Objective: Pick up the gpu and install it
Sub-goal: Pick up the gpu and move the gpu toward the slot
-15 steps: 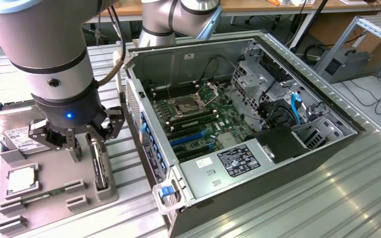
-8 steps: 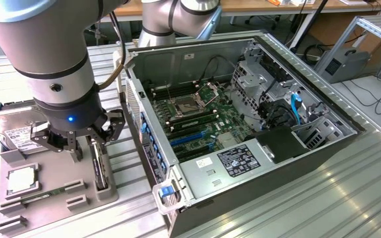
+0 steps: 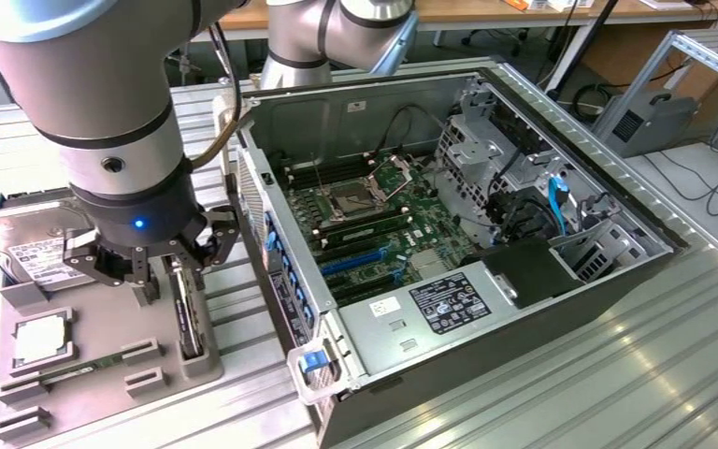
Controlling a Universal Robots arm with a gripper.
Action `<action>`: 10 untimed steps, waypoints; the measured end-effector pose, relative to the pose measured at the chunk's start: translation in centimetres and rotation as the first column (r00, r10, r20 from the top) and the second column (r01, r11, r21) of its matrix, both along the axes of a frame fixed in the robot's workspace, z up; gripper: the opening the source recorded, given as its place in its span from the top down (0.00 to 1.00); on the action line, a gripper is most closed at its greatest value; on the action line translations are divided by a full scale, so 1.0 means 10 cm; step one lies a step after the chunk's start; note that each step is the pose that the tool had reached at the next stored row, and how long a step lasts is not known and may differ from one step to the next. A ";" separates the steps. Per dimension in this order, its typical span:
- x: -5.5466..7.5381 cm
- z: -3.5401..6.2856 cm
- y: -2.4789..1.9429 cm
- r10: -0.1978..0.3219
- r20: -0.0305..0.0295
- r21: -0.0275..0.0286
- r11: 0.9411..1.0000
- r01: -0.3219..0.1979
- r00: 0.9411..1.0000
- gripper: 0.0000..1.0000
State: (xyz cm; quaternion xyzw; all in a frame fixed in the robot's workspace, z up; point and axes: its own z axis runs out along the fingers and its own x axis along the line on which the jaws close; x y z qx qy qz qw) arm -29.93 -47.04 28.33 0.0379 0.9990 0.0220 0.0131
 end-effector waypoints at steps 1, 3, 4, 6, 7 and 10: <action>0.00 -0.002 0.000 0.000 0.000 0.000 1.000 0.000 1.000 0.52; 0.01 -0.013 0.000 0.000 0.000 0.000 1.000 0.000 1.000 0.52; 0.01 -0.022 0.000 0.000 0.000 0.000 1.000 0.000 1.000 0.52; 0.02 -0.045 0.000 0.000 0.000 0.000 1.000 0.000 1.000 0.52; 0.02 -0.057 0.000 0.000 0.000 0.000 1.000 0.000 1.000 0.52; 0.02 -0.098 0.000 0.000 0.000 0.000 1.000 0.000 1.000 0.52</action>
